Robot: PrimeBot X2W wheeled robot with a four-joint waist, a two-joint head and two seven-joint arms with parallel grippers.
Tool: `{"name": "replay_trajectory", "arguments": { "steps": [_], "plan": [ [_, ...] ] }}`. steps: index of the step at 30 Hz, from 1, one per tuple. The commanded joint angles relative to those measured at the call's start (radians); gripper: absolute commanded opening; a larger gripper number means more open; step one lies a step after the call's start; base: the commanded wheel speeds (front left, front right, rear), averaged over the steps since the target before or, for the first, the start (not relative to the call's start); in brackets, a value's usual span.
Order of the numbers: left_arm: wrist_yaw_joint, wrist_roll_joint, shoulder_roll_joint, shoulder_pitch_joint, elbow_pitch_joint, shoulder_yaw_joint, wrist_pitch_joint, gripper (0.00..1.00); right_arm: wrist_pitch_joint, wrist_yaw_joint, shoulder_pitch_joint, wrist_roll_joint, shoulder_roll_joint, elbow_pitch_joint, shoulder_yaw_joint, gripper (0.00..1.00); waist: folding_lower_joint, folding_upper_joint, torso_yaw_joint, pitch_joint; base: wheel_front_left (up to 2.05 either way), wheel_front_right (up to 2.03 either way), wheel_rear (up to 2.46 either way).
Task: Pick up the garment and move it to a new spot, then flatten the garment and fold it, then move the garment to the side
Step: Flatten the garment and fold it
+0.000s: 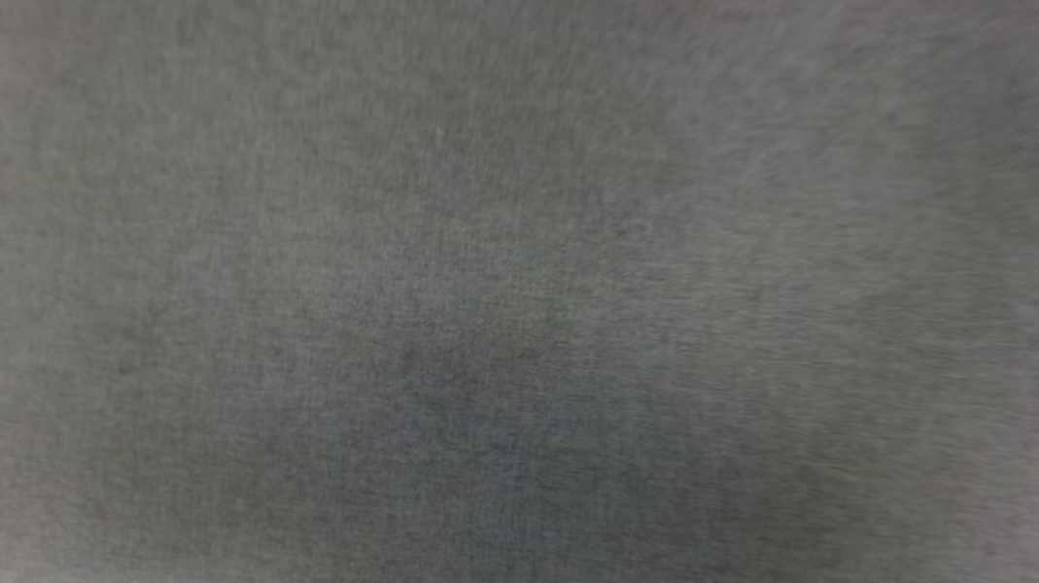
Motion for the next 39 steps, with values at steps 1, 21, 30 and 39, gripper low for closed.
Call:
{"name": "replay_trajectory", "arguments": {
  "steps": [1,21,30,39],
  "plan": [
    [0.002,-0.009,-0.007,-0.009,0.013,0.003,-0.024,0.00,-0.001,-0.001,0.026,-0.024,0.012,-0.024,-0.029,0.00,0.0000,-0.0001,0.070,0.181,0.00,0.00,0.00],
    [0.001,-0.184,-0.026,0.206,0.072,-0.091,0.000,0.00,-0.001,-0.001,0.238,0.076,0.018,-0.025,-0.040,0.00,0.0000,-0.0001,0.112,0.180,0.00,0.00,0.00],
    [0.001,-0.277,0.052,0.427,-0.012,-0.187,0.148,0.00,0.050,-0.001,0.454,0.373,-0.055,0.041,0.082,0.00,0.0000,-0.0001,0.103,-0.055,0.00,0.00,0.00],
    [0.001,-0.352,0.150,0.710,-0.124,-0.255,0.178,0.00,0.222,-0.001,0.767,0.657,-0.160,-0.112,0.189,0.00,0.0000,-0.0001,0.079,-0.286,0.00,0.00,0.00]
  ]
}}
